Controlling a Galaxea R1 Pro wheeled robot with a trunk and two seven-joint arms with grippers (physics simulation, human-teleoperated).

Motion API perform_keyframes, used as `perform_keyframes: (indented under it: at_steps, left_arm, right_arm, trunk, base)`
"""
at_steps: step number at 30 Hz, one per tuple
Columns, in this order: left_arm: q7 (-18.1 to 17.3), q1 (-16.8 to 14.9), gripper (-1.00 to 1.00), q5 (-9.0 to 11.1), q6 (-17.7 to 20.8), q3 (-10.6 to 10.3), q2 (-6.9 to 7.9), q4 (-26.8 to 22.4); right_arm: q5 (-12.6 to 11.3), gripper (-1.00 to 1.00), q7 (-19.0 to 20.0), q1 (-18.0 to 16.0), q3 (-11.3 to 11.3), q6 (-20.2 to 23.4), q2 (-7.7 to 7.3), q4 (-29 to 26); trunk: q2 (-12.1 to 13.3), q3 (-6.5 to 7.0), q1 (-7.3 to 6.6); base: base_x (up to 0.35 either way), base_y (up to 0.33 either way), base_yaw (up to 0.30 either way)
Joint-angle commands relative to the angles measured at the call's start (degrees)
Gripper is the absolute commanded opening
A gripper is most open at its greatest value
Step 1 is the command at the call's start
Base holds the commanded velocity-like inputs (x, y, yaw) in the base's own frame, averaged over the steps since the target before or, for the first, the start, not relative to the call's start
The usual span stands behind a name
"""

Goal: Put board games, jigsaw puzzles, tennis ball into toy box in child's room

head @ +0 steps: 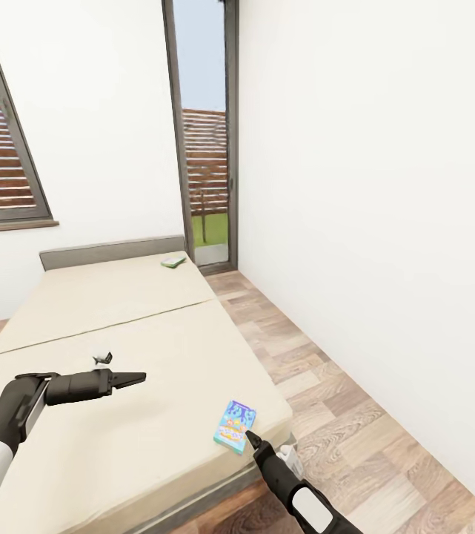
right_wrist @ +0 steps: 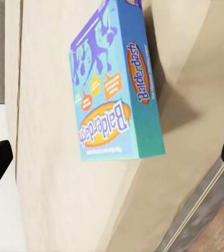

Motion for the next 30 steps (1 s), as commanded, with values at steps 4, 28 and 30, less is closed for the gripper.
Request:
perform_keyframes:
  at_steps: [4, 28, 30]
  left_arm:
    - [-0.3, 0.0, 1.0, -0.1, 0.6, 0.1, 0.02, 0.0]
    - [-0.3, 0.0, 1.0, -0.2, 0.6, 0.0, -0.06, 0.0]
    - [-0.3, 0.0, 1.0, -0.2, 0.6, 0.0, -0.06, 0.0]
  right_arm:
    - [-0.6, 1.0, -0.1, 0.0, 0.1, 0.1, 0.0, 0.0]
    - [-1.1, 1.0, -0.7, 0.0, -0.1, 0.3, 0.0, 0.2]
    - [-1.1, 1.0, -0.7, 0.0, -0.1, 0.5, 0.0, 0.2]
  trunk:
    - [0.0, -0.06, -0.01]
    - [0.0, -0.06, -0.01]
    - [0.0, -0.06, -0.01]
  base:
    - [0.008, 0.0, 0.0]
    - [0.0, 0.0, 0.0]
    - [0.0, 0.0, 0.0]
